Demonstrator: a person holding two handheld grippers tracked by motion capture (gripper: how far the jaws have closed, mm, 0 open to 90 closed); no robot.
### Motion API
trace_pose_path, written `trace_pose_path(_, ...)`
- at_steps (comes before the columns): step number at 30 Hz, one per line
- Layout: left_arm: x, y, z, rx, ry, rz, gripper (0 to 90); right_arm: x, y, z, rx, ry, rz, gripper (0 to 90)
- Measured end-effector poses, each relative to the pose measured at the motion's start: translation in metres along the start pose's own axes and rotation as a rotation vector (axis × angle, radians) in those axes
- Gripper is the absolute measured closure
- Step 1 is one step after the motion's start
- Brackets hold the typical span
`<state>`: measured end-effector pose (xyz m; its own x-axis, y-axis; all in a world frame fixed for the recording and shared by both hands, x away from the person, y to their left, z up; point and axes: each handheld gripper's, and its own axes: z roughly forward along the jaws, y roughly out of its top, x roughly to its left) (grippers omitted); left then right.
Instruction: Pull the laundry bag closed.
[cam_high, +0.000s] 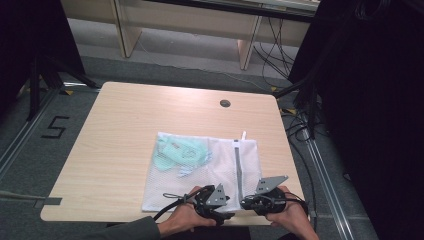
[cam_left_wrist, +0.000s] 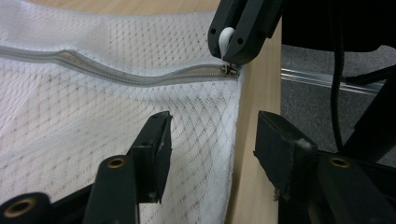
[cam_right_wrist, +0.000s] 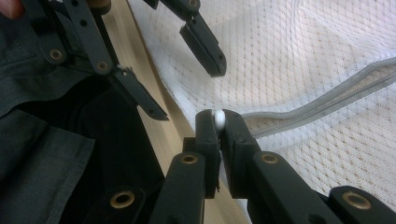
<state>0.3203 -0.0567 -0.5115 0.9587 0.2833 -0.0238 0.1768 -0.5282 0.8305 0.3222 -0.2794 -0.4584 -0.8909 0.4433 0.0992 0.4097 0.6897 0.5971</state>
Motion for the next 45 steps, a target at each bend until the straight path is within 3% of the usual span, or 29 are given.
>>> trace_pose_path(3,-0.002,0.001,0.004,-0.012,-0.002,-0.002,51.3,0.0,0.0,0.0,0.001,0.0,0.003,86.4)
trace_pose_path(6,-0.005,0.001,0.01,0.01,-0.016,0.017,54.1,0.0,0.001,-0.001,0.005,0.002,0.02,86.4)
trace_pose_path(10,-0.006,0.004,0.014,0.029,0.009,0.062,59.0,-0.001,0.001,-0.001,0.002,-0.004,0.011,86.5)
trace_pose_path(11,-0.007,0.005,0.015,0.012,0.006,0.058,61.4,0.0,0.001,-0.001,0.003,0.003,0.022,86.4)
trace_pose_path(13,-0.007,0.006,0.017,0.017,0.01,0.099,65.4,0.0,0.001,-0.001,0.003,0.001,0.023,86.4)
trace_pose_path(15,-0.008,0.006,0.018,0.015,0.013,0.093,69.7,0.0,0.001,0.0,-0.005,0.0,0.024,86.4)
trace_pose_path(16,-0.007,0.006,0.017,0.018,0.012,0.121,73.5,-0.001,0.001,0.0,-0.001,0.005,0.014,86.4)
trace_pose_path(17,-0.008,0.006,0.018,0.013,0.014,0.105,73.5,-0.001,0.001,0.0,-0.001,0.005,0.014,86.4)
trace_pose_path(19,-0.006,0.006,0.017,0.025,0.002,0.135,76.5,-0.002,0.0,0.0,-0.009,0.002,0.008,86.4)
trace_pose_path(23,-0.006,0.005,0.018,0.02,-0.006,0.113,79.8,-0.001,0.001,0.001,0.004,0.008,0.017,86.4)
trace_pose_path(29,-0.007,0.007,0.018,0.034,-0.001,0.187,84.4,-0.002,0.001,0.002,0.003,0.009,0.015,86.4)
trace_pose_path(30,-0.007,0.007,0.018,0.034,-0.004,0.174,85.5,-0.003,0.001,0.002,0.002,0.008,0.014,86.4)
trace_pose_path(34,-0.007,0.007,0.018,0.043,-0.005,0.194,88.3,-0.003,0.0,0.002,0.006,0.01,0.028,86.4)
trace_pose_path(38,-0.007,0.005,0.019,0.032,-0.007,0.177,88.6,-0.006,-0.001,0.004,0.011,0.009,0.04,86.5)
trace_pose_path(39,-0.006,0.006,0.018,0.037,-0.005,0.196,88.6,-0.007,-0.001,0.005,0.012,0.013,0.038,86.4)
trace_pose_path(40,-0.007,0.006,0.018,0.038,-0.01,0.183,88.6,-0.007,-0.001,0.004,0.017,0.012,0.048,86.4)
trace_pose_path(44,-0.007,0.005,0.018,0.043,-0.01,0.196,88.7,-0.011,-0.002,0.006,0.01,0.017,0.024,86.5)
trace_pose_path(45,-0.007,0.005,0.019,0.041,-0.007,0.195,88.7,-0.011,-0.003,0.006,0.016,0.021,0.041,86.5)
